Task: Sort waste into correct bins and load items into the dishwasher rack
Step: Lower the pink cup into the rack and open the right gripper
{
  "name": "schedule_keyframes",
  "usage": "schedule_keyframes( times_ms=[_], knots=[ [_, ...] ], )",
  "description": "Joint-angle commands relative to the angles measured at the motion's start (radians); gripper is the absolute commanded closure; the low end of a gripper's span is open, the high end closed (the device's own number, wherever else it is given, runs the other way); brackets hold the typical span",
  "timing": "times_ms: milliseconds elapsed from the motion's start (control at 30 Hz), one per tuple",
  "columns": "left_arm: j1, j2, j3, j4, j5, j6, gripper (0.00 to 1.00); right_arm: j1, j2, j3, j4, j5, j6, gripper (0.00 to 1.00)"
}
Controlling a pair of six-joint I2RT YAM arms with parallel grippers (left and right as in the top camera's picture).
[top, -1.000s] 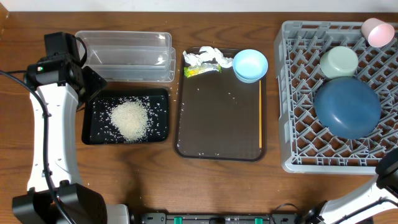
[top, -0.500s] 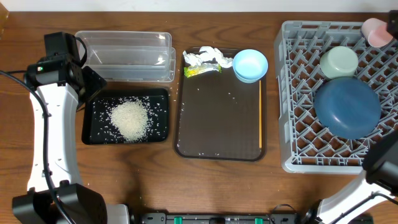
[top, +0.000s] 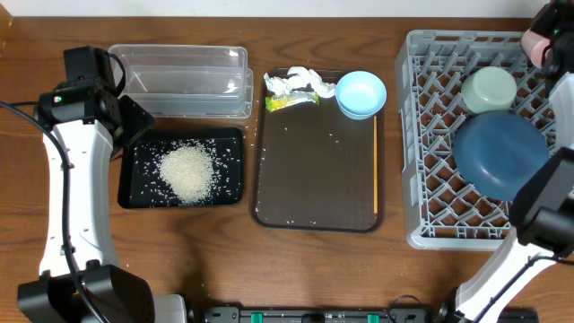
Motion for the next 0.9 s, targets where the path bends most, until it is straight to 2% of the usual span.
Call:
schedule_keyframes(
  times_ms=[0, 333, 867],
  knots=[
    [0.003, 0.003, 0.020, -0.003, -0.016, -0.008, 0.03, -0.020, 0.042, 0.006, 0.004, 0.039, -0.035, 0.99],
    [0.003, 0.003, 0.020, -0.003, -0.016, -0.008, 0.03, -0.059, 0.073, 0.006, -0.033, 0.042, -0.042, 0.99],
    [0.003, 0.003, 0.020, -0.003, -0.016, -0.008, 0.03, -0.100, 0.038, 0.006, -0.241, 0.043, -0.060, 0.99]
  ],
)
